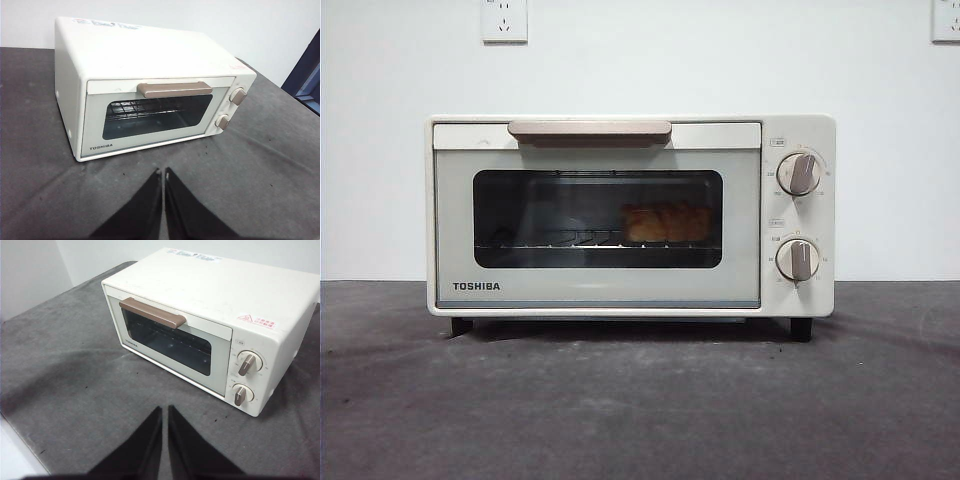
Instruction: The left arm flap open the oven, the right arm pick bread and place it into oven, the left arm flap close the oven
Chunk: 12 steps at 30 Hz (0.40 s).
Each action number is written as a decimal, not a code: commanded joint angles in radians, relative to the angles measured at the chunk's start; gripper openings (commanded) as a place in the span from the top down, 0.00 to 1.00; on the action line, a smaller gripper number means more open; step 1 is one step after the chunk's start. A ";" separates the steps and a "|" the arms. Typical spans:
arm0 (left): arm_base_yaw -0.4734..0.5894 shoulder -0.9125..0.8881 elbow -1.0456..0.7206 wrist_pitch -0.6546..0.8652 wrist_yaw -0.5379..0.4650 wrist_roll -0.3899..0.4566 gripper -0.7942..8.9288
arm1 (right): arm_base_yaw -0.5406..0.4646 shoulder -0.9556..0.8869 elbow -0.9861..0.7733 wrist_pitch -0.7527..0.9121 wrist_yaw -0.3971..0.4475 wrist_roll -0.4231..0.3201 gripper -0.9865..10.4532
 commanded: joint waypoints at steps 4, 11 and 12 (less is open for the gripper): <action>0.000 0.004 -0.018 0.012 0.002 0.013 0.90 | 0.005 0.003 0.018 0.011 0.003 -0.008 0.90; 0.016 -0.051 -0.291 0.328 -0.024 0.051 0.90 | 0.005 0.003 0.018 0.011 0.003 -0.009 0.90; 0.022 -0.068 -0.356 0.408 -0.039 0.058 0.90 | 0.005 0.003 0.018 0.011 0.003 -0.009 0.90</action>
